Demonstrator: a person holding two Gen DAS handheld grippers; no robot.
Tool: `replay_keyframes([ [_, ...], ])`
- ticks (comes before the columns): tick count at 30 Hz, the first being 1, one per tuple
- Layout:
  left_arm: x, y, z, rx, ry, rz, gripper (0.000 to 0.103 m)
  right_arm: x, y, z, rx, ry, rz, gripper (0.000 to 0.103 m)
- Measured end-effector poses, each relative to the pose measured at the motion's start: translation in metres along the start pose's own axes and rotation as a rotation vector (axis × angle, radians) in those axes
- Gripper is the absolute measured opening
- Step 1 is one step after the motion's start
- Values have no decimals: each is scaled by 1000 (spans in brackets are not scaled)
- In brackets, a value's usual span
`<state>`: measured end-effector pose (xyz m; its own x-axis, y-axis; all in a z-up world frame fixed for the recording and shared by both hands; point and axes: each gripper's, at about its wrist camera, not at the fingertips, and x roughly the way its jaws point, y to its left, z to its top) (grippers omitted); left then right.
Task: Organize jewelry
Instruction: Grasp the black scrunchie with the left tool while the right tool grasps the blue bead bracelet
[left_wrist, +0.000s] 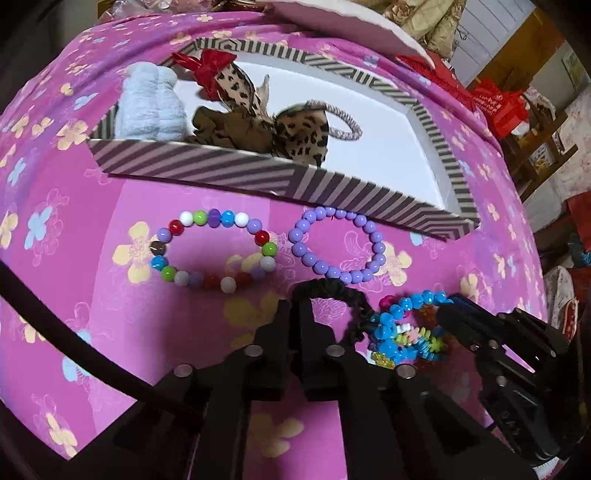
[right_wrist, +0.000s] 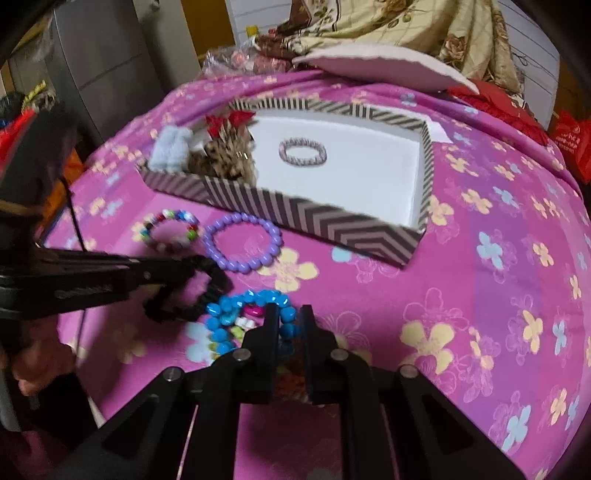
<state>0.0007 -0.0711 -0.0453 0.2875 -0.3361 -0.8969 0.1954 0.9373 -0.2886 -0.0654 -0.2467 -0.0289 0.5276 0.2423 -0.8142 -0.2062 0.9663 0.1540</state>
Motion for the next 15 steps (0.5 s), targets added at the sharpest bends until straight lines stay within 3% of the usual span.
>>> replay_keyframes([
  [8, -35, 5, 6, -2, -71, -27, 18, -35, 10, 10, -10, -70, 22, 11],
  [13, -34, 3, 3, 8, -63, -30, 18, -48, 11, 15, -9, -97, 19, 11],
  [15, -28, -1, 1, 6, -53, -26, 25, -51, 10, 16, -7, -101, 13, 11],
])
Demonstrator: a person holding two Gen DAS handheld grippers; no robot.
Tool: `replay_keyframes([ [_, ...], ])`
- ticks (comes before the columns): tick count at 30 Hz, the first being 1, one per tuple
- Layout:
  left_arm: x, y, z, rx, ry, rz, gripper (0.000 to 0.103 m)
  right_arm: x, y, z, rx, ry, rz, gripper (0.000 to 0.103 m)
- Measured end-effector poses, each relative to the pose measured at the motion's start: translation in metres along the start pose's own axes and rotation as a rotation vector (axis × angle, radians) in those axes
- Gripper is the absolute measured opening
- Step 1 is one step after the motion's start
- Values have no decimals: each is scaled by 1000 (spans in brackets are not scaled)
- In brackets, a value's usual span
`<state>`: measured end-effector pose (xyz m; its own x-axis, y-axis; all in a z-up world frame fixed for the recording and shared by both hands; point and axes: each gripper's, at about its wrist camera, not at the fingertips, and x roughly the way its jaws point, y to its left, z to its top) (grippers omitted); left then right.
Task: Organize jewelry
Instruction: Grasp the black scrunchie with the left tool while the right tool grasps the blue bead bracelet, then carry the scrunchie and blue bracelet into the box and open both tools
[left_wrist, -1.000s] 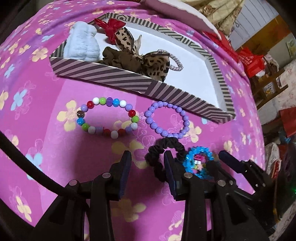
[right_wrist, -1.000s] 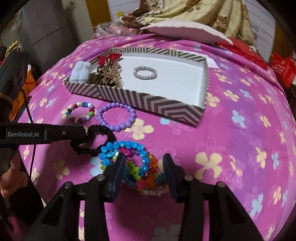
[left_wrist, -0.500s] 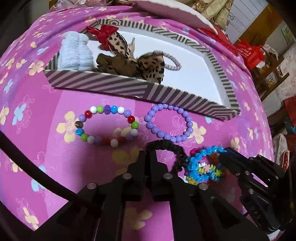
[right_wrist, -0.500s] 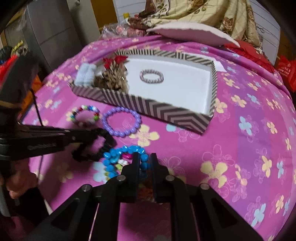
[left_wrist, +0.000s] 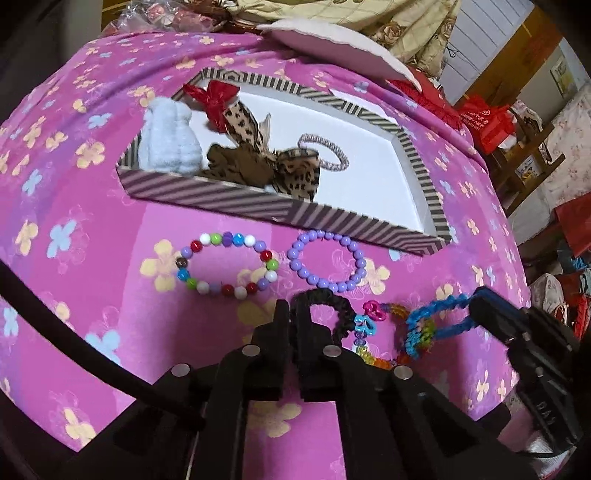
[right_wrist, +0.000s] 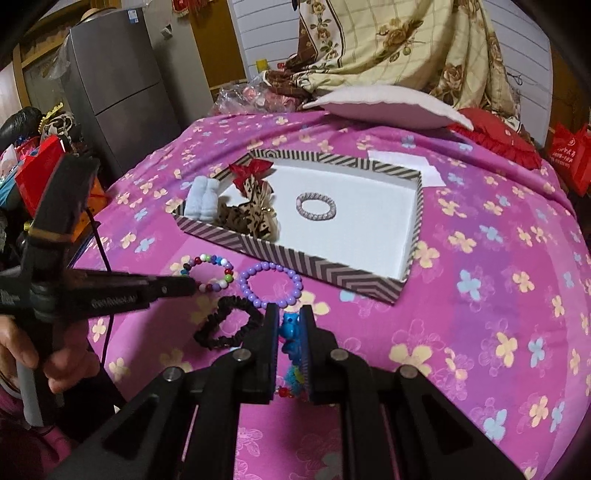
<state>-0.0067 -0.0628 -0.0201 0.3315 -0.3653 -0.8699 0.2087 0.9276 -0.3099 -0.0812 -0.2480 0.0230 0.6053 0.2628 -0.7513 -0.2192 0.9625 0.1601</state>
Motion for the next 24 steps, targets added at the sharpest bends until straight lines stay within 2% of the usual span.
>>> replay_keyframes([
  [1, 4, -1, -1, 5, 6, 11, 34, -2, 0, 0, 3, -3, -1, 11],
  [2, 7, -3, -4, 13, 9, 26, 38, -4, -1, 1, 6, -6, -1, 11],
  [8, 36, -13, -8, 65, 58, 135, 38, -20, -5, 11, 44, -58, 46, 11],
  [9, 37, -16, -9, 74, 35, 150, 37, -24, -6, 14, 49, -72, 59, 11],
  [11, 40, -17, -10, 87, 46, 143, 26, -27, -6, 16, 54, -82, 73, 11],
  [13, 40, -16, -9, 82, 39, 132, 22, -30, -6, 19, 51, -88, 69, 11],
  [24, 1, -7, 7, 45, -1, 15, 20, -40, -3, 31, 43, -122, 66, 11],
])
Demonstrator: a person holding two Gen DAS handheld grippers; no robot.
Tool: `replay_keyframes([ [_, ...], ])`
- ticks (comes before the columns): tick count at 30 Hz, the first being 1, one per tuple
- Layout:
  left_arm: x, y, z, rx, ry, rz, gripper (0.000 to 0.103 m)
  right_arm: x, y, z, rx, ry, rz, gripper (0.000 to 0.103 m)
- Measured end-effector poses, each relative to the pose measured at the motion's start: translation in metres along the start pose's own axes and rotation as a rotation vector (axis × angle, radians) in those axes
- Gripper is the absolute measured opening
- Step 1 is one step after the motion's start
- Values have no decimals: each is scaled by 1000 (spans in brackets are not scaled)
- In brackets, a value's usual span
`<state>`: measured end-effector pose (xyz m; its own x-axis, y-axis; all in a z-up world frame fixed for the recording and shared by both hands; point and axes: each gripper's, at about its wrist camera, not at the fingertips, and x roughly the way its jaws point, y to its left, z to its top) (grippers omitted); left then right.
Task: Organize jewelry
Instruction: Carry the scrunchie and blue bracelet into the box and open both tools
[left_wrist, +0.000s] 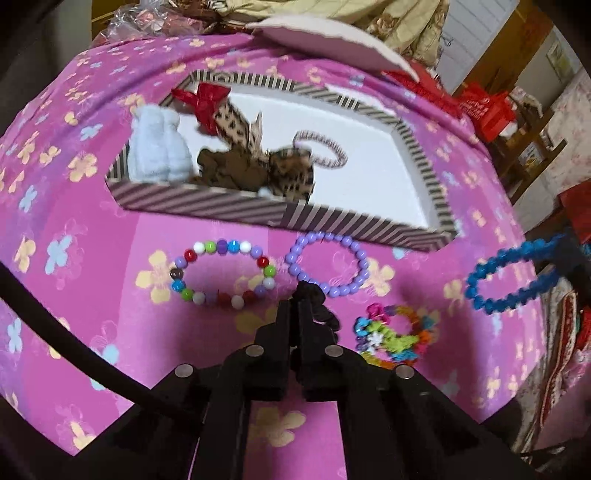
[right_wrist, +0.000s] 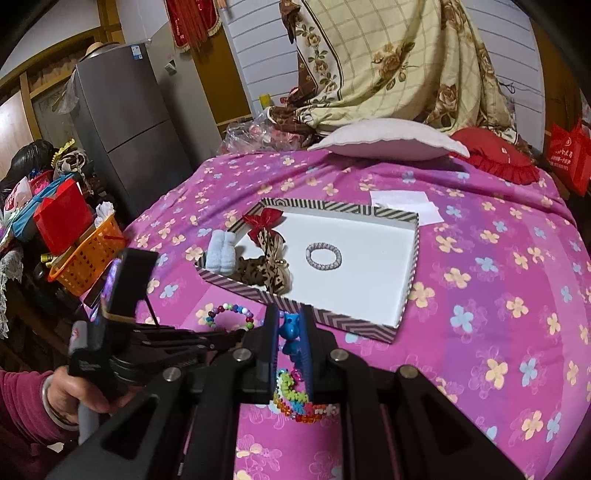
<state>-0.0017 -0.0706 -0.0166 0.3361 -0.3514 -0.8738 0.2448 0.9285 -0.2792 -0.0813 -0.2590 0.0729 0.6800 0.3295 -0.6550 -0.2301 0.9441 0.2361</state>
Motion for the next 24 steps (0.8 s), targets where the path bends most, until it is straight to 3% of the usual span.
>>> replay_keyframes([
  [10, -38, -2, 33, 6, -69, -22, 20, 9, -3, 13, -8, 3, -12, 11],
  [24, -40, 7, 102, 12, -135, 79, 20, 54, -11, 45, -30, 44, -32, 11],
])
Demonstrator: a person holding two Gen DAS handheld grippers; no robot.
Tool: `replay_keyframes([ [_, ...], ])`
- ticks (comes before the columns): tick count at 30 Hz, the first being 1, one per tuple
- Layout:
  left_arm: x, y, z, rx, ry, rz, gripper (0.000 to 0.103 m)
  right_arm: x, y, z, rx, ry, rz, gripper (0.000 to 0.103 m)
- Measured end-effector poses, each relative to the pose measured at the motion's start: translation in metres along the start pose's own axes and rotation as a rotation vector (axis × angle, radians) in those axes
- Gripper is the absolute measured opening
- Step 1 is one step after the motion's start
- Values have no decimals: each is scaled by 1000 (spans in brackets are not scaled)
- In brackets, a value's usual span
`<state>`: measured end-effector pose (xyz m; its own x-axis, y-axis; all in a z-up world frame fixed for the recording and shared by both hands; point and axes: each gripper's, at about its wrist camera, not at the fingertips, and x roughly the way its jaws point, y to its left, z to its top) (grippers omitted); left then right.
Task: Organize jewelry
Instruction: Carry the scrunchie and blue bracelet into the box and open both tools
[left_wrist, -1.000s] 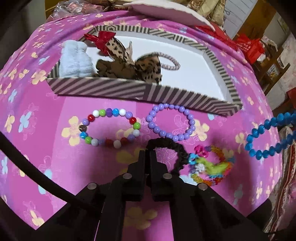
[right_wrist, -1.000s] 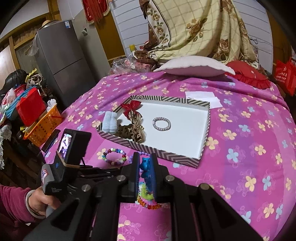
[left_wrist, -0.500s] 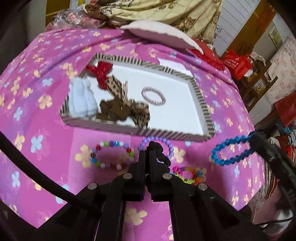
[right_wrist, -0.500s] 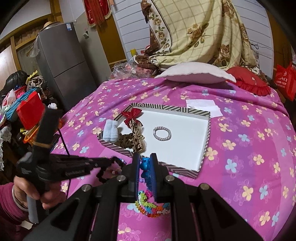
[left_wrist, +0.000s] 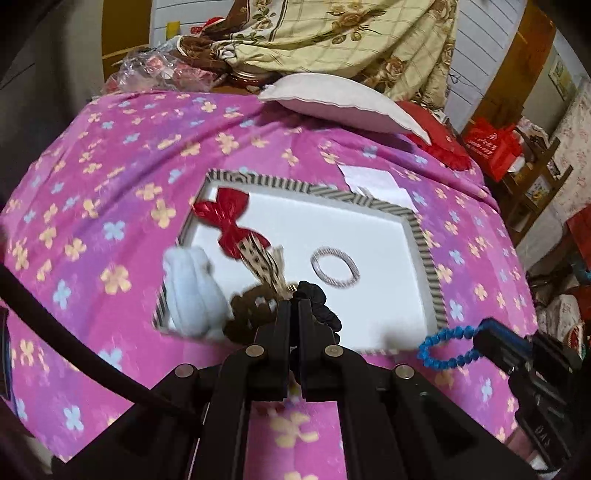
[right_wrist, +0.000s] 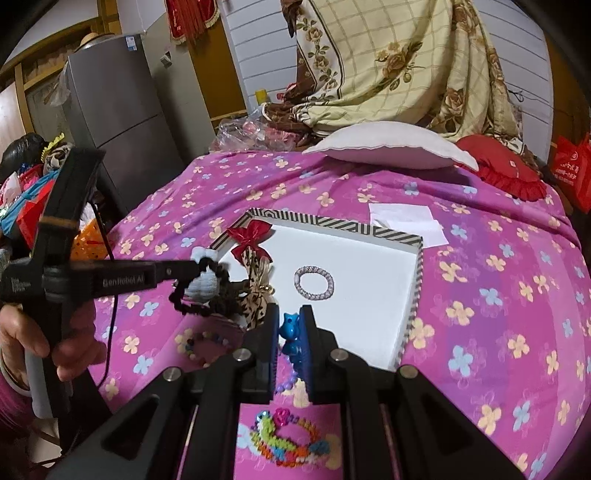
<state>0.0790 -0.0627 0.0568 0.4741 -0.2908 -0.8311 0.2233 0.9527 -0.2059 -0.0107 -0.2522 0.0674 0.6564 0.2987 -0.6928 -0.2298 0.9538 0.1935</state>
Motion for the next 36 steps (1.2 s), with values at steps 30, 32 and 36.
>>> replay_keyframes([
  [30, 146, 27, 81, -8, 134, 120, 20, 144, -46, -8, 113, 240, -47, 11],
  [32, 149, 29, 80, -15, 140, 110, 20, 145, -44, -9, 118, 241, -40, 11],
  [36, 146, 37, 77, -67, 148, 89, 24, 139, -42, -9, 135, 234, -38, 23],
])
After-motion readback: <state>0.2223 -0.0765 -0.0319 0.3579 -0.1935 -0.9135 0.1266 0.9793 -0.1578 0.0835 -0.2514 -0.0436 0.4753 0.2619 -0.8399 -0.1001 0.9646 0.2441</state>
